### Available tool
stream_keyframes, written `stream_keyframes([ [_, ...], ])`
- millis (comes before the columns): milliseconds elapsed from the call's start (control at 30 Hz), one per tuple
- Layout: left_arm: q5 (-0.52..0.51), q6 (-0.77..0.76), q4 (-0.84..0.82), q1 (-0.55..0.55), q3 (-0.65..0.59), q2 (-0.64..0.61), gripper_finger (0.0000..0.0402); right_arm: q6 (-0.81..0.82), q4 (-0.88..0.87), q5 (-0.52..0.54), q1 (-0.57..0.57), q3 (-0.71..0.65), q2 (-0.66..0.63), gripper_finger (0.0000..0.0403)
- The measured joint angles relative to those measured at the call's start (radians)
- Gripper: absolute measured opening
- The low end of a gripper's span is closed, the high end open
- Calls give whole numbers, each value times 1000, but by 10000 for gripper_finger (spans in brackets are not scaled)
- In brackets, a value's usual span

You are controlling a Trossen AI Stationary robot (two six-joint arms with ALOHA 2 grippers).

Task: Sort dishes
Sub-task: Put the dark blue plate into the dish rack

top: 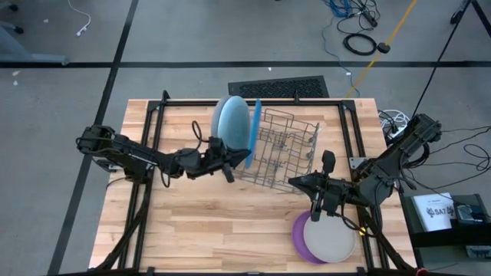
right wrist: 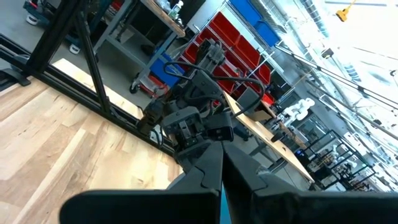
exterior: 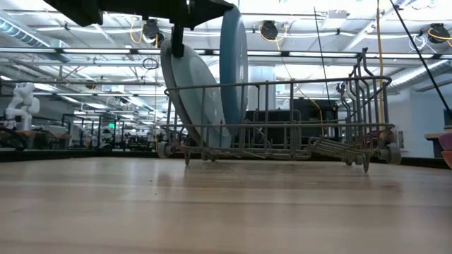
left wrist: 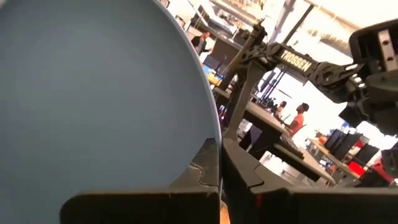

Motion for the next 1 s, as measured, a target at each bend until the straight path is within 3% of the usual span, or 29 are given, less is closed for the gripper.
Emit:
stream_keyframes([
  [367,-37,-25,-39,0,0,0,2,0,0,-1,0,0,1,0],
  [767,-73,-24,-26,-1,0,0,68,0,-1,-1,0,0,2,0],
  [1000,-66,-11,23,-1,0,0,74,19,-11,-1,0,0,2,0],
])
